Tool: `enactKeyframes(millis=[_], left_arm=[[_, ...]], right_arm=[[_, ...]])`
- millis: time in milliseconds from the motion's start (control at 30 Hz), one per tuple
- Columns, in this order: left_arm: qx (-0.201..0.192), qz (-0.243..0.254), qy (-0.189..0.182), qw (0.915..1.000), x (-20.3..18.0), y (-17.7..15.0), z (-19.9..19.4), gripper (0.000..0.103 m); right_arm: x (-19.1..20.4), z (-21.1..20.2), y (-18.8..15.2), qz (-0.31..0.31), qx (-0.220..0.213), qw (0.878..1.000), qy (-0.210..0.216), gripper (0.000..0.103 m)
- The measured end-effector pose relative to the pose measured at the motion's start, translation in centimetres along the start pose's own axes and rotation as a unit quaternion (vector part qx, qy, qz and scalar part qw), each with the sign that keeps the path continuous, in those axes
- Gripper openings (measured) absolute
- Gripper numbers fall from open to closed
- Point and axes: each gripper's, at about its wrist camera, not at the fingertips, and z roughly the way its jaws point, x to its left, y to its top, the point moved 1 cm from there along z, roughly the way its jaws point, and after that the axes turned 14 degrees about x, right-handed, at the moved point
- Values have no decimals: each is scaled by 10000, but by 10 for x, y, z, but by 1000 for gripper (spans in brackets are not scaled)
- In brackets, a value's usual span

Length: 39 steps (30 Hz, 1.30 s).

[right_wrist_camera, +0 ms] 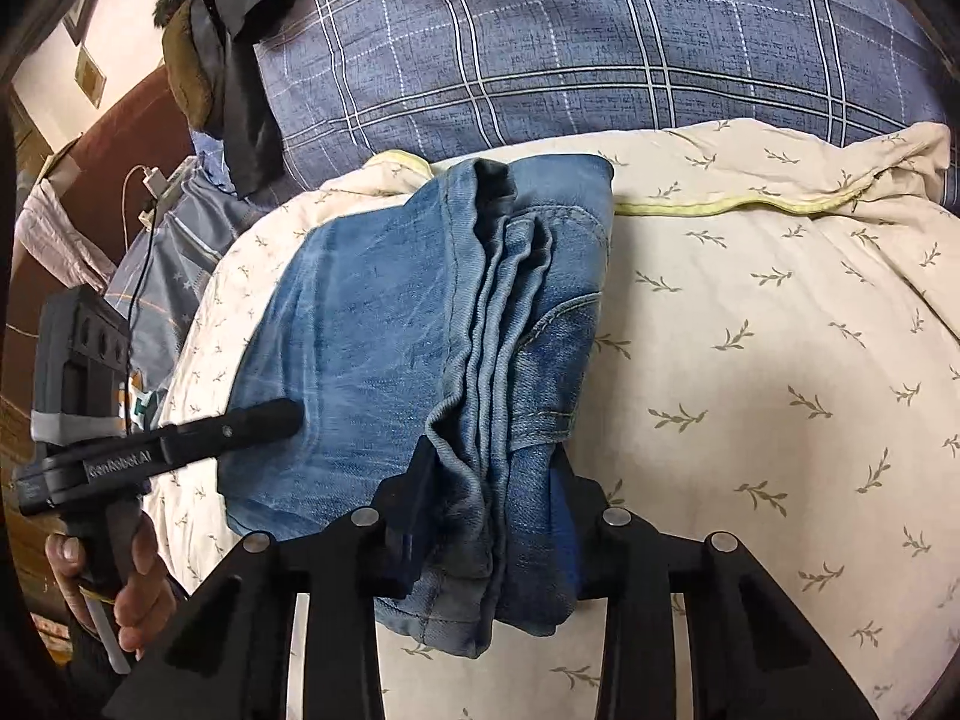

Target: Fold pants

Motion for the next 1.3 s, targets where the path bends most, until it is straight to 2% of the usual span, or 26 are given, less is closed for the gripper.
enactKeyframes(millis=[133, 267, 400, 700, 833, 900, 967, 1100, 1167, 1300], left_arm=[[-311, 90, -192, 9993, 0, -6, -12, 28], [-183, 45, 58, 9998, 7, -7, -1, 32], [-304, 200, 320, 9988, 0, -13, -1, 35], [-337, 197, 397, 9984, -6, -17, -2, 38], [-395, 278, 593, 9971, -9, -16, -1, 45], [-467, 319, 711, 9959, -10, -22, -1, 52], [-522, 283, 797, 9950, -8, -29, 0, 58], [-662, 116, 504, 9965, -3, -55, -8, 60], [-792, 175, 707, 9942, -2, -68, -10, 62], [-1028, 320, 1043, 9887, -9, -101, -18, 62]], right_arm=[[4, -5, -1, -22, -68, 10000, -2, 31], [1, 3, 0, 9, 27, 10000, -70, 31], [7, -1, 0, -4, -40, 9996, -264, 32], [8, -3, -4, 76, -66, 9993, -370, 35], [7, -3, -6, 132, -75, 9990, -414, 42], [9, -4, -10, 150, -149, 9985, -504, 47], [10, -4, -16, 146, -175, 9979, -600, 58], [10, -11, -38, 104, -411, 9980, -478, 63], [8, -14, -55, 168, -487, 9976, -471, 67], [3, -18, -92, 294, -539, 9964, -576, 67]])
